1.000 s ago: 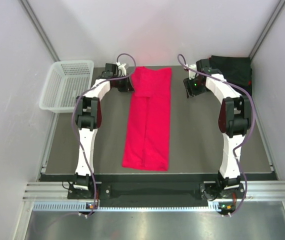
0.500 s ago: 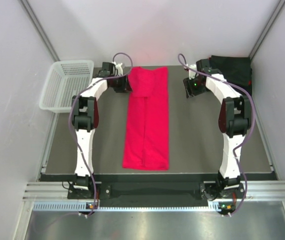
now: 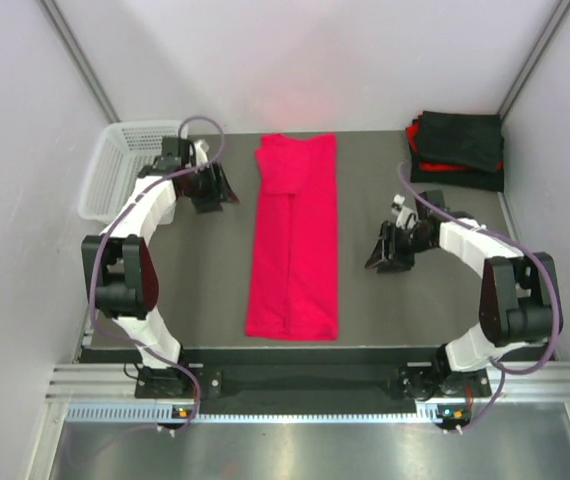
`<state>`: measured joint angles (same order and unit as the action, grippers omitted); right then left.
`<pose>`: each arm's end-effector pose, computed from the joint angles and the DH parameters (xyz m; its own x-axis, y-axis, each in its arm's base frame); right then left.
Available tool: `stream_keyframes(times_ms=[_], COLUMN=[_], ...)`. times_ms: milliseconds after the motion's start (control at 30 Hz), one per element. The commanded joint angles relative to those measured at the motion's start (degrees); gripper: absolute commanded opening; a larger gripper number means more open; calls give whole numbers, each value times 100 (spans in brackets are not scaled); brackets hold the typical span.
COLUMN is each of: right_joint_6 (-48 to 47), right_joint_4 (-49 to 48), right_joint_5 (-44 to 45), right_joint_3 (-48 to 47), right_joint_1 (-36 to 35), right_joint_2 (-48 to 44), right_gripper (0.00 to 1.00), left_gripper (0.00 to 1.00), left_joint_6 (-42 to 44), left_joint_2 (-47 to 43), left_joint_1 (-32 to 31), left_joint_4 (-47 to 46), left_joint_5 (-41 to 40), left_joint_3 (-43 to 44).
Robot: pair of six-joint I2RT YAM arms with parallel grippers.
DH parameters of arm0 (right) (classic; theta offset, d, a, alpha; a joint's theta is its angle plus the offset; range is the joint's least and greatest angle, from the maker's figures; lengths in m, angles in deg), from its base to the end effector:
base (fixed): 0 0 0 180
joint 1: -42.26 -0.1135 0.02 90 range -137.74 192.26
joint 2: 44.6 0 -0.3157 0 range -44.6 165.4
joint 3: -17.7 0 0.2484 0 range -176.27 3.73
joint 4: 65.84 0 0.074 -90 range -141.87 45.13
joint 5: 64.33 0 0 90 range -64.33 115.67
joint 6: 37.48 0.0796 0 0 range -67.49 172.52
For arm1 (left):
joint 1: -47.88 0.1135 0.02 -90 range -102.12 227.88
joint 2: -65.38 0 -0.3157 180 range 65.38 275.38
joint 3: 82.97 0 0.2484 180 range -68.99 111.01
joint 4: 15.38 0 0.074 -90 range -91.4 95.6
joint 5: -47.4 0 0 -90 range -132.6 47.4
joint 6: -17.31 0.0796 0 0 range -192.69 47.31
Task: Fold and stack the t-shirts
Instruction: Fold the tshirt
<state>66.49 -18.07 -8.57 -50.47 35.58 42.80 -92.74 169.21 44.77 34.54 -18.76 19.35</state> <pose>0.2876 0.0788 0.2184 -0.9631 0.0881 -0.2541 -0.0845 0.7978 0.5969 0.4329 -0.0557 0.2987 -0.8367 -0.2686 -0.4773 0.0153 0.8597 -0.5106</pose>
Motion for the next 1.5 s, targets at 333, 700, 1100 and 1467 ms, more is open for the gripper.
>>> stream_keyframes(times_ms=[333, 700, 1100, 1467], right_joint_6=[1494, 2152, 2197, 2250], right_joint_4=[-770, -1261, -1288, -1315], right_joint_5=[-883, -461, -426, -470], right_joint_3=[1719, 2053, 1579, 1412], right_joint_1=[-1185, -2267, -2839, -2944], right_joint_2=[-179, -110, 515, 893], right_gripper=[44, 41, 39, 36], left_gripper=[56, 51, 47, 42], left_joint_6=[-640, -816, -992, -1080], left_joint_2=[-1532, -2393, -2570, -2403], left_joint_1=[-58, -268, -1226, -1376], left_joint_4=[624, 607, 501, 282], left_joint_5=[587, 684, 693, 825], left_joint_3=[-3418, -4843, -5195, -5318])
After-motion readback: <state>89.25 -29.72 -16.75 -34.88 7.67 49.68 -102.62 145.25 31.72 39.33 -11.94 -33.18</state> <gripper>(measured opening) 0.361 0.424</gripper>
